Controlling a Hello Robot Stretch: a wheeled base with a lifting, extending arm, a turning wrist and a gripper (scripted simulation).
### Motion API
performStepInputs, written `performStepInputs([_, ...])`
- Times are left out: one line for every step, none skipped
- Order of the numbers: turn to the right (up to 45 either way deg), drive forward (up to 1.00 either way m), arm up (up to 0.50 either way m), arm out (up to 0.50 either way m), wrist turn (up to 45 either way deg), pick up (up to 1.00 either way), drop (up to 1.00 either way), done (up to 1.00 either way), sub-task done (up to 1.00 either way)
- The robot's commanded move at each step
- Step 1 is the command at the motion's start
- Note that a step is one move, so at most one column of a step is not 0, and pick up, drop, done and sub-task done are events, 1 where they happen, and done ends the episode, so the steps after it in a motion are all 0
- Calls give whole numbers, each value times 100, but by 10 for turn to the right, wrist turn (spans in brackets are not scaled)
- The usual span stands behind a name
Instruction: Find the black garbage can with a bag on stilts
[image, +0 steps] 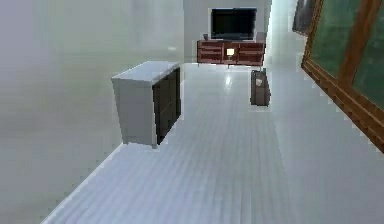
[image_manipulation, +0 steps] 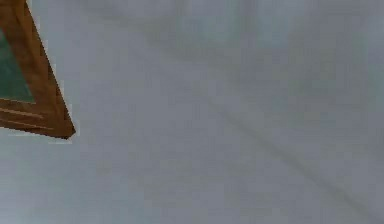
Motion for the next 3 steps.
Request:
performStepInputs([90, 0, 0, 0, 0, 0, 0, 0, 0])
performStepInputs([0, 100, 0, 0, 0, 0, 0, 0, 0])
performStepInputs([0, 100, 0, 0, 0, 0, 0, 0, 0])
